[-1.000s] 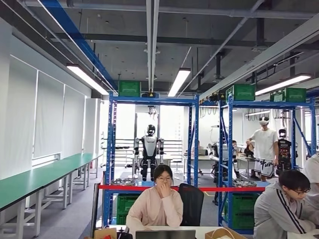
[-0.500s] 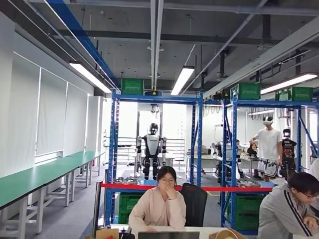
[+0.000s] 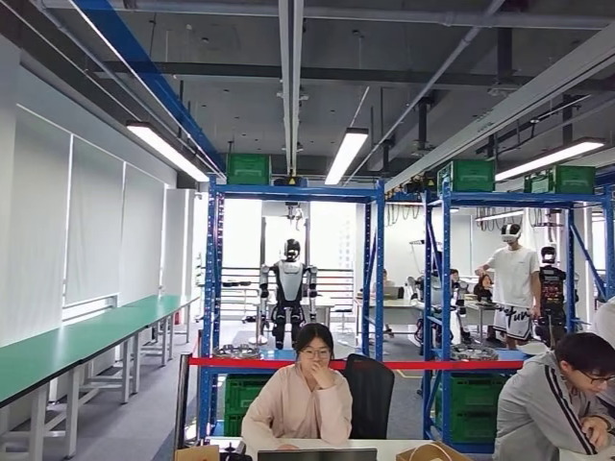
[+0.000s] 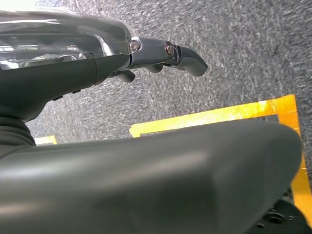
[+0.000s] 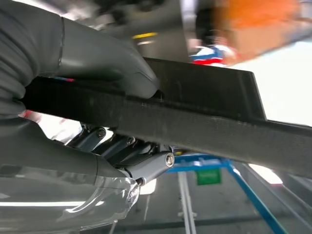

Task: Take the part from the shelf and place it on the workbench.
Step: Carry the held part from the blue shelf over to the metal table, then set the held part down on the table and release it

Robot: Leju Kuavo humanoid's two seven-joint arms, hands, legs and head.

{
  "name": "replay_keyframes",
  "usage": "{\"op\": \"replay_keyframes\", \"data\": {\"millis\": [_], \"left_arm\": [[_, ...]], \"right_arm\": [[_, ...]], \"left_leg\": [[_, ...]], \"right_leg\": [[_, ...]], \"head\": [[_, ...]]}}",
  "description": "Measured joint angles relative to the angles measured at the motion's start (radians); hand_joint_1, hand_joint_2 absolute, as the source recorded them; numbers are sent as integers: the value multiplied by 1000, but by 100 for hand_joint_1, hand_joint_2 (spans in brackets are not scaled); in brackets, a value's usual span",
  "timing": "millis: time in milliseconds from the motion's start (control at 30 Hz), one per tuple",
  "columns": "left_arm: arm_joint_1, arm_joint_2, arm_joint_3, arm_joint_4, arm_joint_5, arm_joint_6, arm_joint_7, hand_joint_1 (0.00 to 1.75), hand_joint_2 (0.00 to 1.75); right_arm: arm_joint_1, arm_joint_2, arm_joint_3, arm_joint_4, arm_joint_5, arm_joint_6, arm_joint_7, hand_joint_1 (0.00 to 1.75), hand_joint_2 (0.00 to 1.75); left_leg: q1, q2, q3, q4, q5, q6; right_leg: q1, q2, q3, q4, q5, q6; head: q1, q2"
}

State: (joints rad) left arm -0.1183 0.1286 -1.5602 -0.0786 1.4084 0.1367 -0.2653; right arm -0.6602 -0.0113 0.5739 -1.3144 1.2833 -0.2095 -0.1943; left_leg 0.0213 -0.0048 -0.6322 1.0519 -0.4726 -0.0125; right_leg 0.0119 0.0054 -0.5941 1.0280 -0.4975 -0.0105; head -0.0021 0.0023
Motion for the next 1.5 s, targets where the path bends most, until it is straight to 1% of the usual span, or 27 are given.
{"op": "replay_keyframes", "data": {"millis": [67,133,167,233,267,300,333,367,400,467,500,633,700,767,800,833,867,933,1000,1100,1167,1267,1300,1333,1367,1433,1500], "left_arm": [[0,0,0,0,-7,-1,0,0,175],[0,-1,0,0,-12,-2,0,0,175],[-1,-1,0,0,-13,-2,0,0,175],[-4,-1,0,0,-16,-2,0,0,175],[-4,-1,0,0,-17,-2,0,0,175],[-3,-1,0,0,-18,-2,0,0,175],[-3,-1,0,0,-20,-2,0,0,175],[-3,-1,0,0,-23,-2,0,0,175],[-3,-1,0,0,-26,-2,0,0,175],[-5,-1,0,0,-31,-2,0,0,175],[-6,-1,0,0,-33,-2,-1,0,175],[-2,-1,0,0,-36,-1,-2,0,175],[-3,-1,0,0,-38,1,-7,0,175],[-2,-1,0,0,-42,2,-15,0,175],[-1,-1,0,0,-44,3,-20,0,175],[0,-1,0,0,-47,3,-26,0,175],[1,-1,0,0,-49,3,-33,0,175],[1,1,0,0,-50,4,-42,0,175],[-1,3,0,0,-50,8,-48,0,175],[0,3,0,0,-50,16,-50,0,175],[-1,3,0,0,-50,17,-49,0,175],[-3,4,0,0,-50,15,-50,0,44],[-2,4,0,0,-50,14,-51,0,0],[-2,4,0,0,-51,13,-53,0,0],[-1,4,0,0,-51,12,-53,0,0],[-2,4,0,0,-53,11,-53,0,0],[-3,4,0,0,-55,11,-53,0,0]], "right_arm": [[-35,3,5,90,83,-17,46,175,175],[-69,7,11,176,155,-23,89,175,175],[-87,10,14,217,185,-22,111,175,175],[-119,17,18,297,222,-12,146,175,175],[-131,22,19,339,233,-6,156,175,175],[-139,27,20,377,240,0,162,175,175],[-146,31,21,412,244,4,165,175,175],[-155,36,22,444,246,6,167,175,175],[-165,41,22,476,246,6,167,175,175],[-192,49,22,548,240,2,165,175,175],[-202,51,22,583,237,-1,162,175,175],[-215,56,13,682,222,-7,157,175,175],[-220,59,8,716,214,-10,154,175,175],[-223,59,0,748,206,-15,149,175,175],[-221,59,-5,761,200,-17,145,175,175],[-219,59,-11,772,192,-19,140,175,175],[-217,58,-17,781,185,-20,134,175,175],[-214,57,-30,794,172,-24,119,87,87],[-211,53,-43,803,160,-27,103,0,0],[-206,49,-59,812,143,-31,83,0,0],[-205,46,-68,815,136,-35,76,0,0],[-202,43,-80,819,121,-36,61,0,0],[-198,42,-83,820,108,-36,48,0,0],[-194,42,-88,820,89,-36,29,0,0],[-190,41,-95,818,67,-36,7,0,0],[-188,41,-111,808,26,-37,-33,0,0],[-189,42,-125,800,8,-37,-53,0,0]], "left_leg": [[-2,-1,2,-5,-3,9],[1,-2,4,-8,-1,18],[4,-2,6,-10,-1,22],[5,-1,7,-10,-3,27],[5,-1,8,-10,-3,28],[5,-2,10,-10,-4,28],[5,-2,11,-10,-5,28],[6,-3,14,-10,-7,28],[6,-4,17,-10,-9,26],[4,-5,20,-11,-11,21],[4,-5,20,-12,-12,17],[5,-4,19,-11,-22,-2],[5,-3,-14,63,-69,-5],[4,-3,-76,194,-124,-7],[3,-3,-99,238,-134,-8],[4,-2,-106,247,-125,-9],[4,-2,-94,216,-98,-9],[3,-2,-37,91,-29,-6],[1,-1,4,3,-2,-1],[-1,0,9,-11,-5,11],[3,1,12,-14,-2,20],[5,2,16,-16,-3,27],[5,1,16,-16,-3,28],[5,1,17,-16,-4,28],[5,1,19,-16,-4,27],[5,0,23,-16,-6,24],[3,0,23,-17,-7,18]], "right_leg": [[0,-1,-2,1,-1,7],[-2,-2,-9,22,-18,17],[-4,-2,-26,59,-39,24],[-10,-3,-86,184,-94,33],[-13,-3,-120,247,-114,35],[-15,-3,-142,282,-116,37],[-16,-3,-147,280,-99,37],[-16,-3,-133,238,-65,36],[-16,-3,-105,169,-23,33],[-11,-2,-52,49,28,25],[-8,-2,-38,18,34,20],[-8,-1,-27,-9,33,0],[-11,-2,-23,-19,38,-10],[-8,-2,-22,-20,37,-14],[-7,-1,-21,-19,36,-15],[-6,-1,-20,-19,36,-15],[-5,0,-18,-18,34,-15],[-3,2,-16,-12,28,-10],[0,5,-19,-3,22,-2],[-1,6,-22,-1,20,9],[-4,5,-35,33,-6,21],[-11,1,-114,208,-90,35],[-14,0,-139,258,-104,38],[-15,0,-150,276,-101,40],[-16,0,-141,253,-78,39],[-17,-1,-81,121,-10,36],[-12,0,-33,17,25,28]], "head": [[0,0],[0,0],[0,0],[0,0],[0,0],[-1,0],[-1,0],[-1,0],[-1,0],[0,0],[0,0],[0,0],[0,0],[0,0],[0,0],[0,0],[0,0],[0,0],[-1,0],[-1,0],[-1,0],[-1,0],[-1,0],[-1,0],[-1,0],[-1,0],[-1,0]]}}
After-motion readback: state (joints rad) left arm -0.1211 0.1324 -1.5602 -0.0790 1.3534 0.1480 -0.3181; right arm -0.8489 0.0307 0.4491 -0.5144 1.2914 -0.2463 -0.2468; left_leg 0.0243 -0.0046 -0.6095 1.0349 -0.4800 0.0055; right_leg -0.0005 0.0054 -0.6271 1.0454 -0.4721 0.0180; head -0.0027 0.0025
